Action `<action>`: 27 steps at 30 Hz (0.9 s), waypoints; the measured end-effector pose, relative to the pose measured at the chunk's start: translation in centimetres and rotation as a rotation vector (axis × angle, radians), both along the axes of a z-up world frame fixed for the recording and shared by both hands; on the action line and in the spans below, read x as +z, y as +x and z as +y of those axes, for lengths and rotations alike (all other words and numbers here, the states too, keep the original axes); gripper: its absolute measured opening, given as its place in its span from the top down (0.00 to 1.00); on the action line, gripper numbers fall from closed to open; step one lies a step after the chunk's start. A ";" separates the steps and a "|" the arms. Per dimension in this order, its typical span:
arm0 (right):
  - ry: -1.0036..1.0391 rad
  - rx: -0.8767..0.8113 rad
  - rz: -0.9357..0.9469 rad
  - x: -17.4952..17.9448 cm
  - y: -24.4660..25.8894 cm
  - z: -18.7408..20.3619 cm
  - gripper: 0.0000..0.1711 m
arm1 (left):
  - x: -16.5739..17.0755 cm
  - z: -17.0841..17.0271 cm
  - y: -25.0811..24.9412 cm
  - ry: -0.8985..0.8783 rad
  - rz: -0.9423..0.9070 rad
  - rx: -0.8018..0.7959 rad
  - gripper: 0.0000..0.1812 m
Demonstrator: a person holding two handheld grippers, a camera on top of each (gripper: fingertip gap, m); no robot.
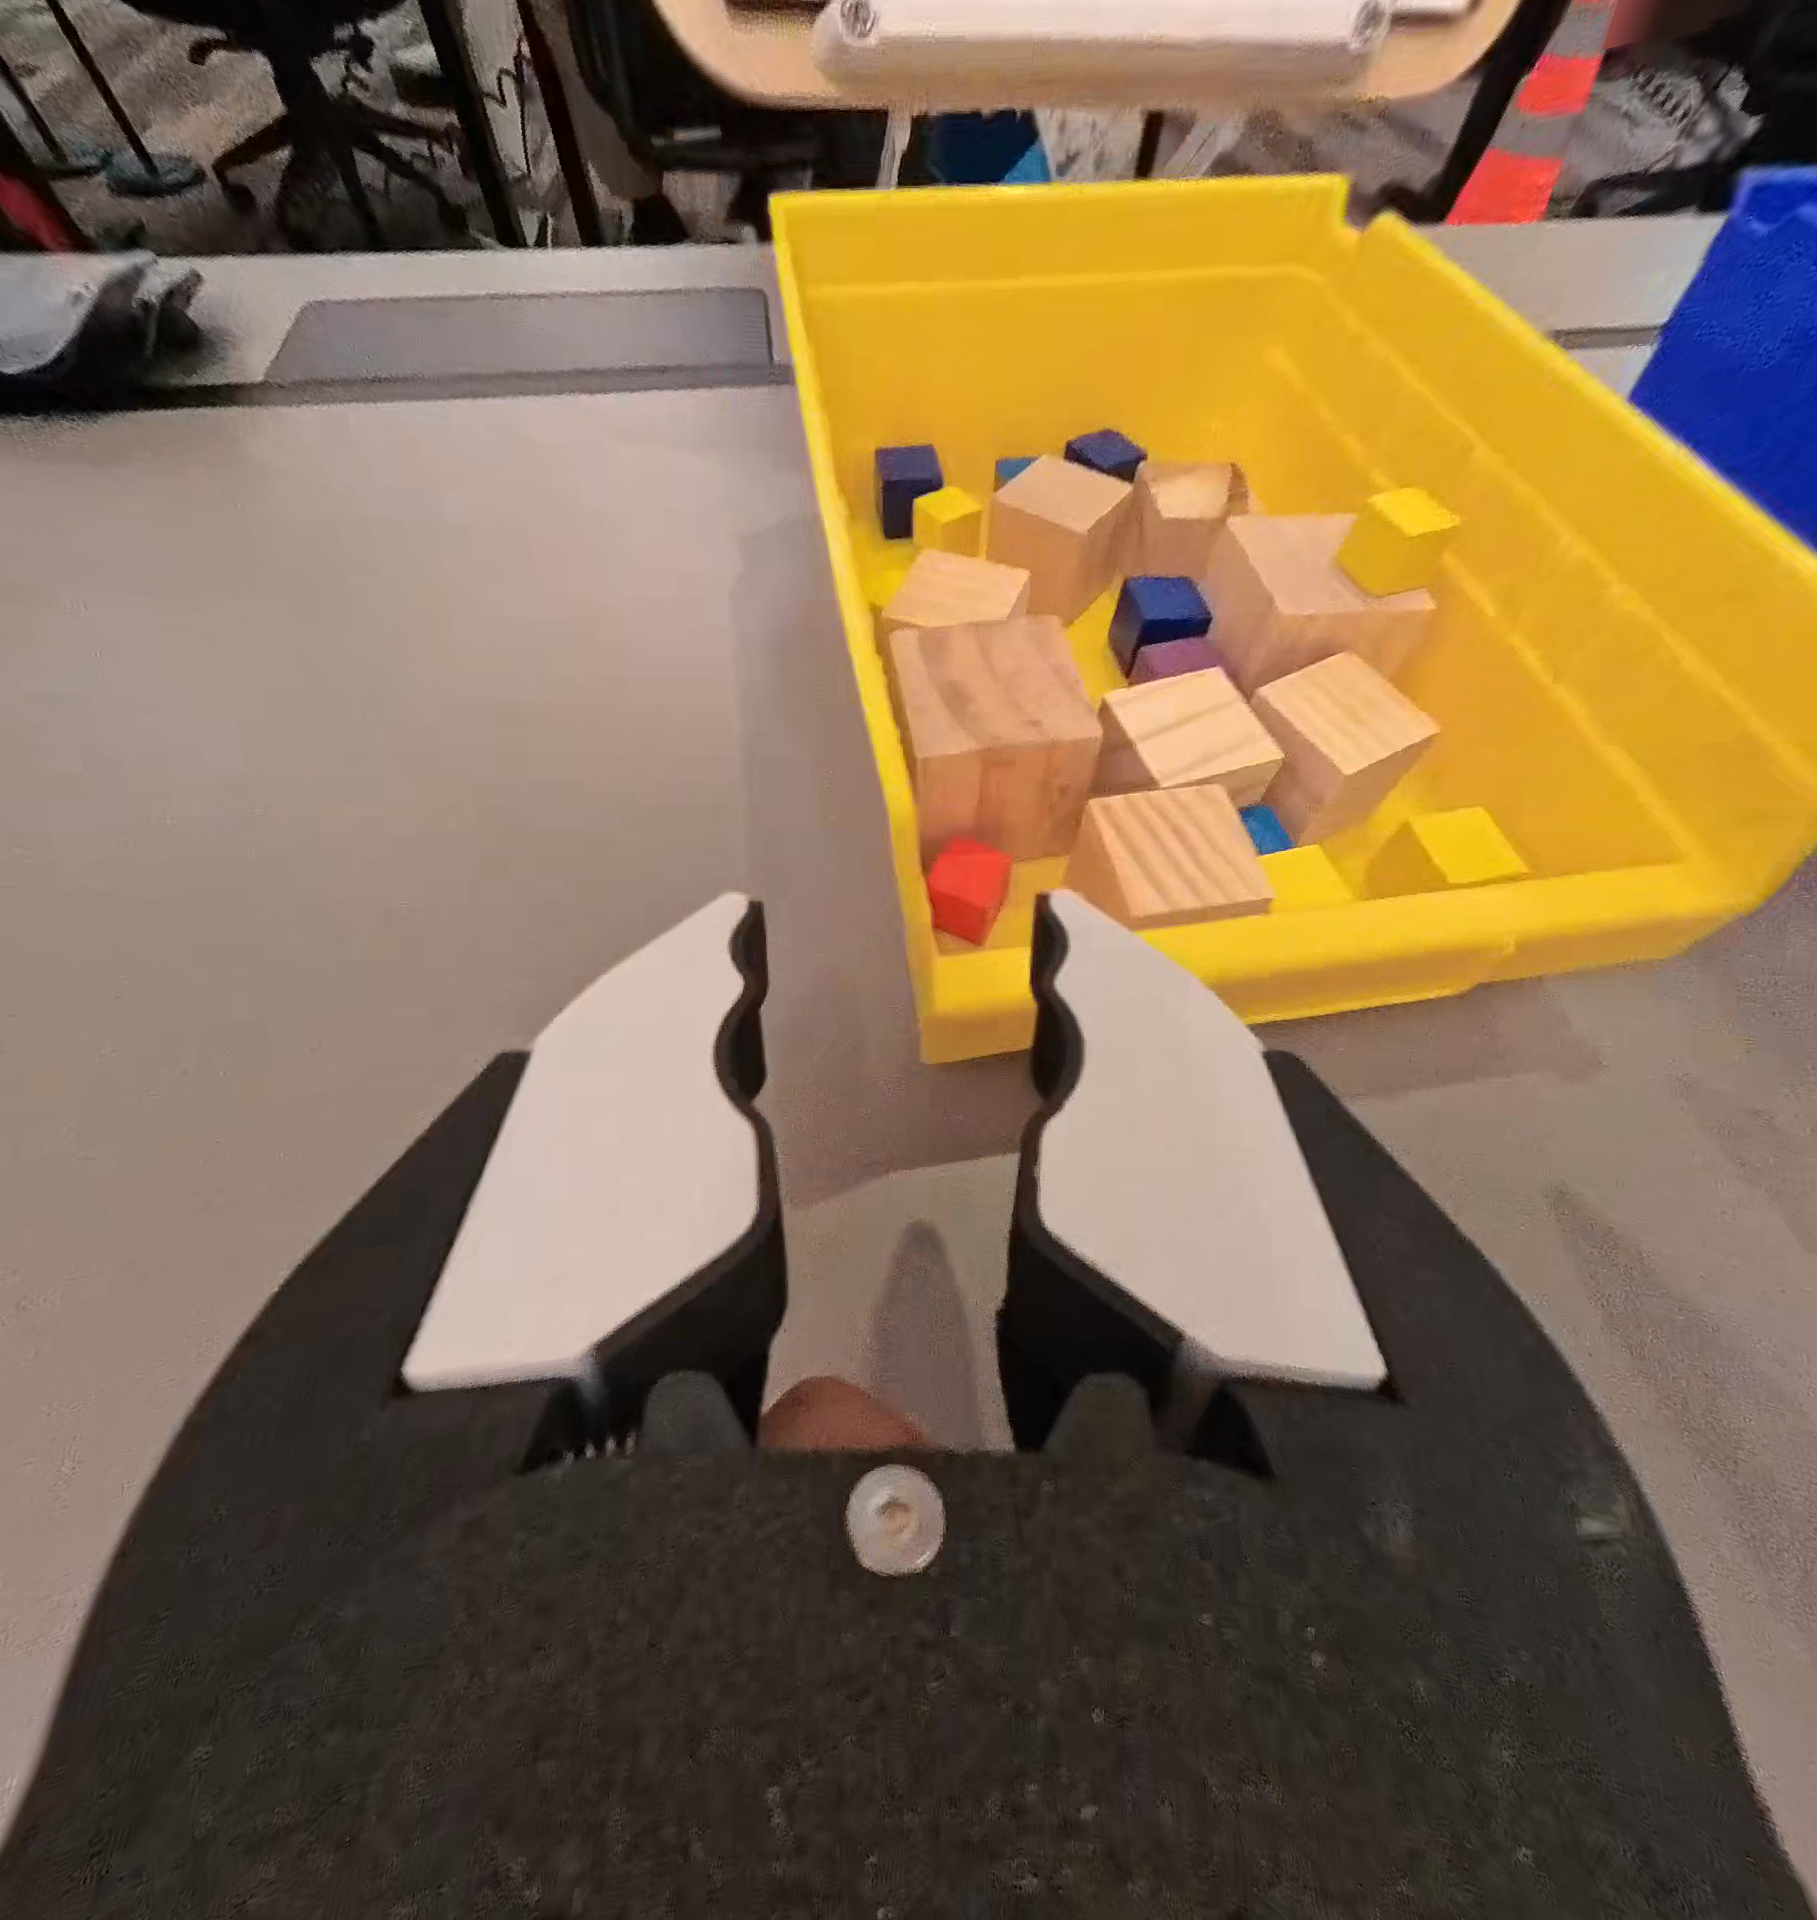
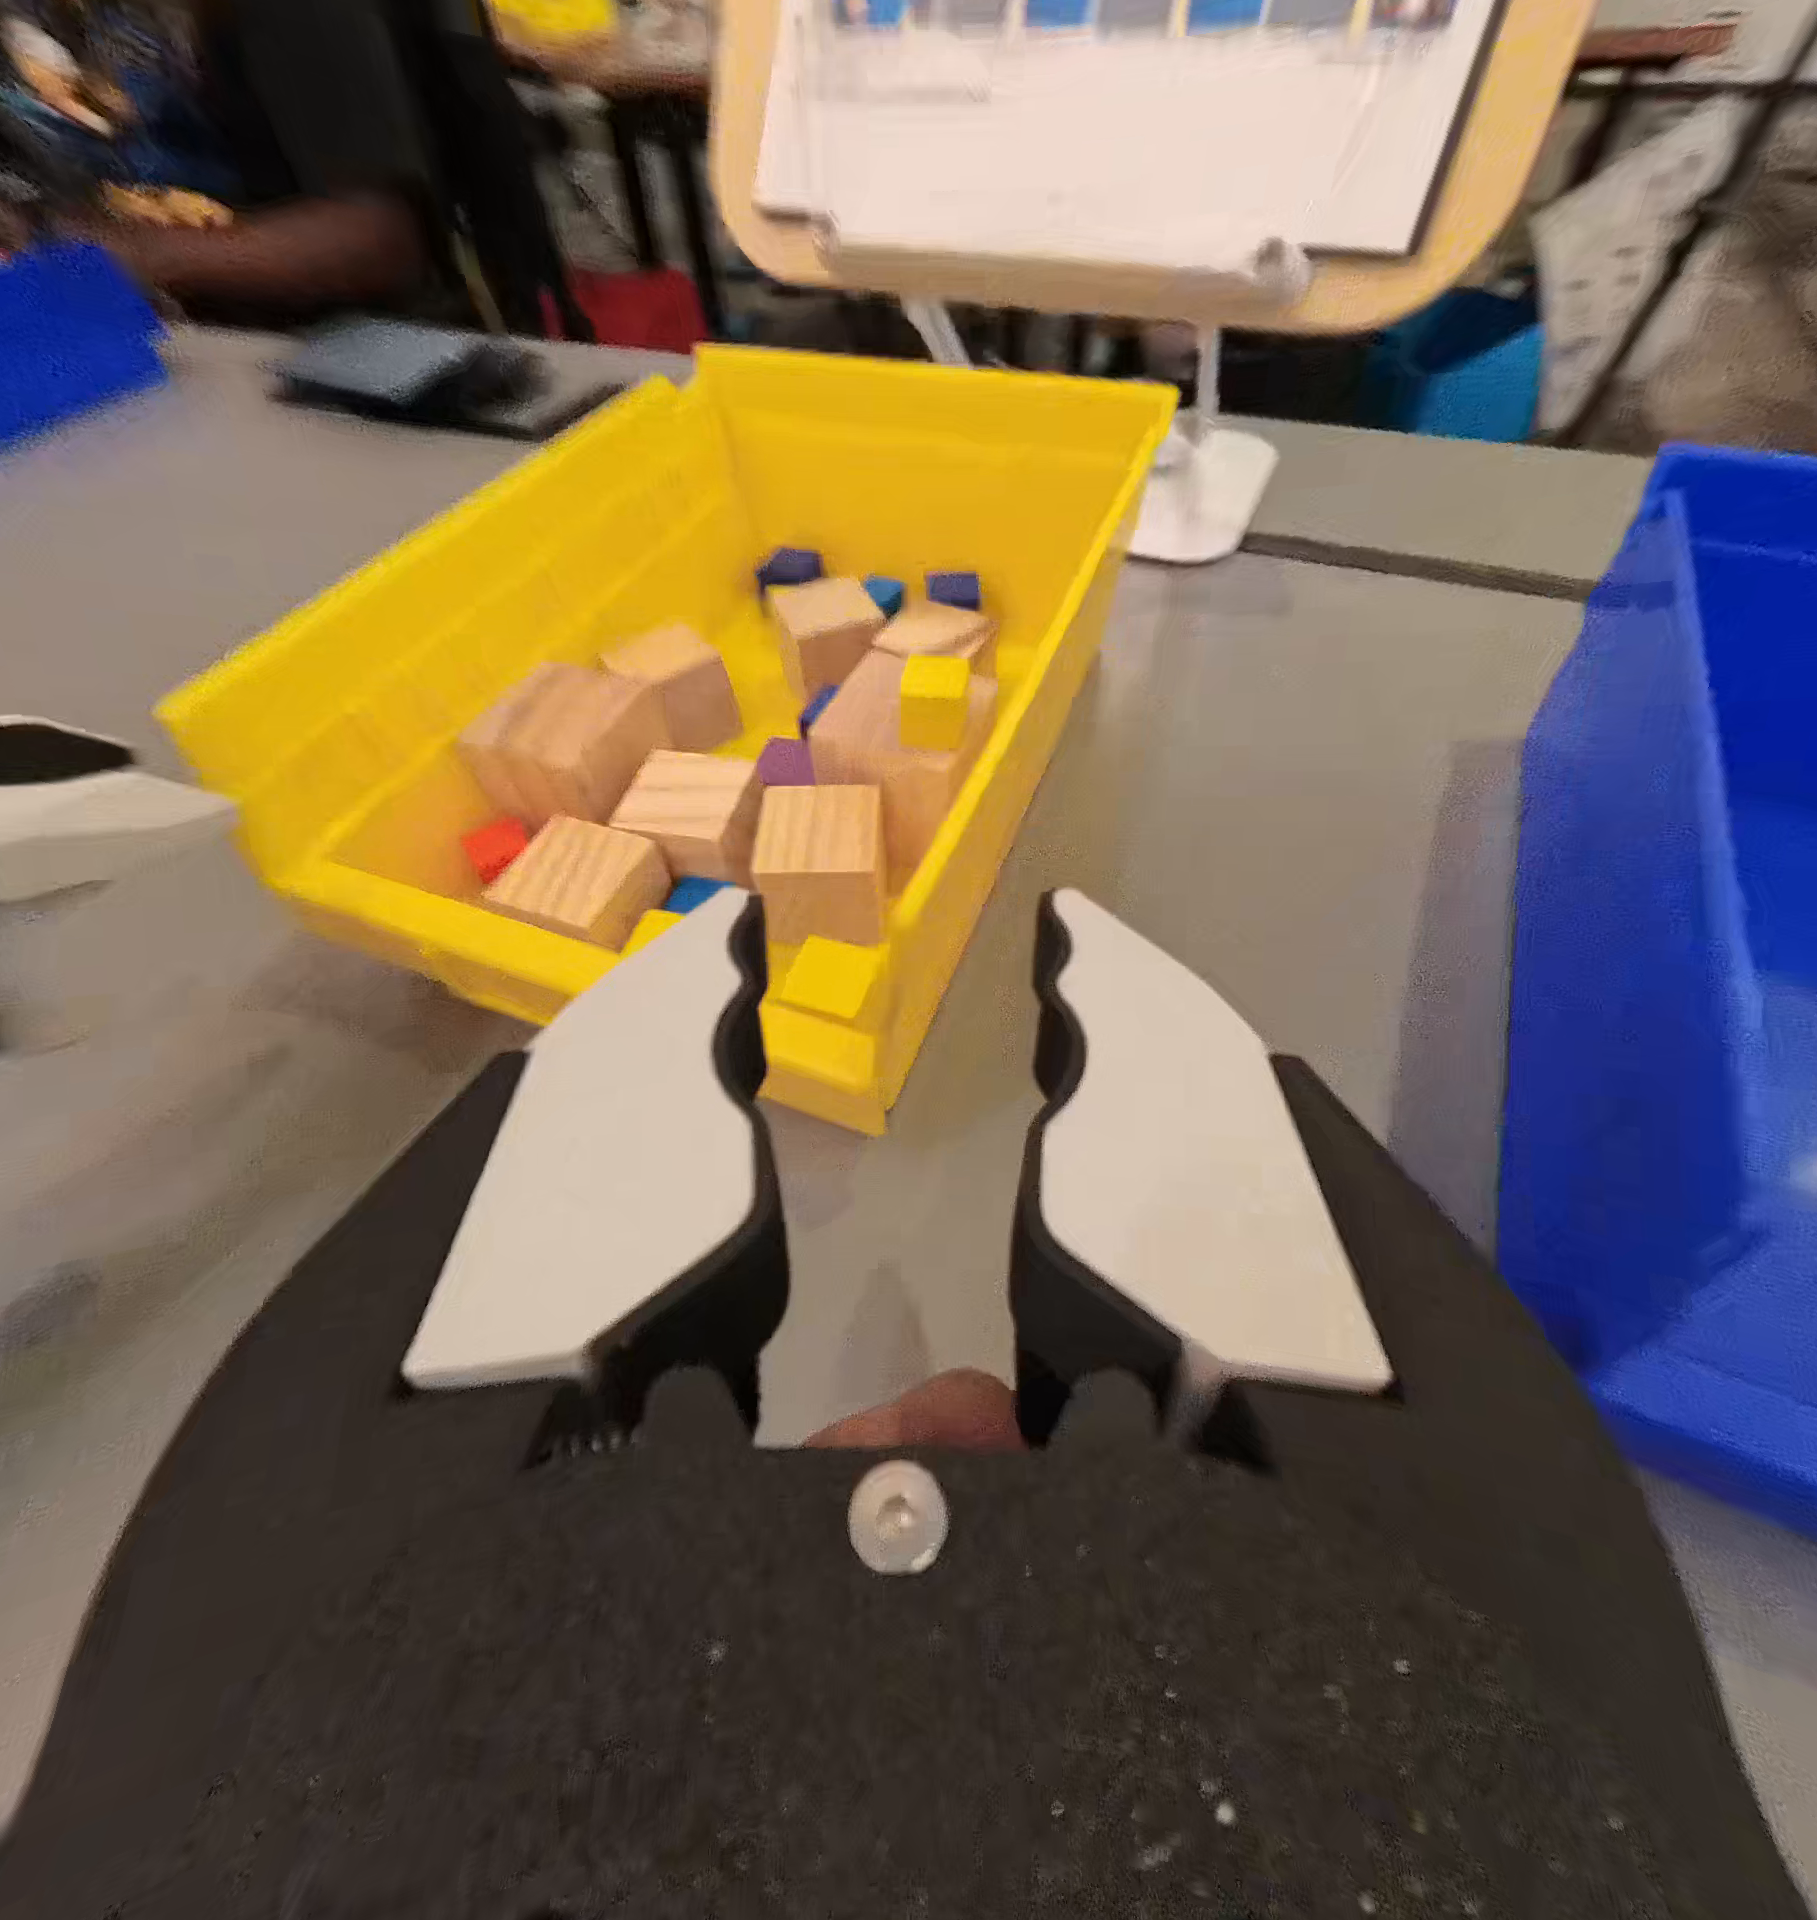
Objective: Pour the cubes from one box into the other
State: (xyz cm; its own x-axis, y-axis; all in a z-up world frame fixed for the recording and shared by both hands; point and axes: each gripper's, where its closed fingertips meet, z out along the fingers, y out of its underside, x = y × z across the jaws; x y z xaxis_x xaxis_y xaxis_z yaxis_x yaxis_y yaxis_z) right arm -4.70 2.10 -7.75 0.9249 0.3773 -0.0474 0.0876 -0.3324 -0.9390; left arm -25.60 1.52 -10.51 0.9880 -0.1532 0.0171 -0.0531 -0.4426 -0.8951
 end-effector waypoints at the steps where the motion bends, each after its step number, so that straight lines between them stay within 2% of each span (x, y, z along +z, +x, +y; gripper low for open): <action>1: 0.007 -0.052 -0.053 -0.8 -0.6 0.8 0.70 | -0.9 0.7 0.1 -0.034 -0.012 -0.014 0.71; 4: -0.054 -0.228 -0.160 -3.3 -0.2 3.1 0.73 | -3.2 2.4 1.9 -0.120 -0.102 -0.089 0.71; 5: -0.122 -0.268 -0.153 -4.5 0.0 3.5 0.78 | -3.7 2.9 2.2 -0.126 -0.100 -0.092 0.76; 6: -0.191 -0.263 -0.130 -5.7 -0.4 3.7 0.89 | -4.0 3.3 2.2 -0.124 -0.089 -0.085 0.85; 7: -0.225 -0.259 -0.078 -6.1 -0.8 3.8 0.98 | -3.9 3.6 1.9 -0.114 -0.078 -0.065 0.88; 8: -0.221 -0.300 -0.055 -6.0 -0.4 4.0 0.99 | -3.7 3.6 1.7 -0.107 -0.075 -0.061 0.95; 14: -0.030 -0.333 0.027 -2.9 -4.4 2.9 0.99 | -0.4 3.4 -2.8 -0.006 -0.013 0.016 0.98; 18: 0.039 -0.296 0.034 -0.2 -11.4 3.1 0.99 | 2.4 2.9 -9.8 0.087 0.021 0.107 0.99; 21: 0.042 -0.230 0.026 0.4 -18.1 3.3 0.98 | 3.6 2.4 -16.3 0.117 0.040 0.151 0.99; 24: -0.001 -0.167 -0.001 -0.8 -24.1 3.2 0.98 | 3.1 2.0 -22.2 0.122 0.050 0.187 0.99; 27: -0.078 -0.152 -0.034 -3.5 -27.5 3.1 0.97 | -0.1 2.5 -25.7 0.030 0.043 0.185 0.99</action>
State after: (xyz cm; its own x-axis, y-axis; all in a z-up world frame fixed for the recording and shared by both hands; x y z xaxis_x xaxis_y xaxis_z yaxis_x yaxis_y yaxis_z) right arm -32.18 5.23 -11.27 0.9726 0.2293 -0.0382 0.0624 -0.4158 -0.9073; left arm -51.32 4.04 -10.61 0.9991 0.0315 -0.0272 -0.0115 -0.4212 -0.9069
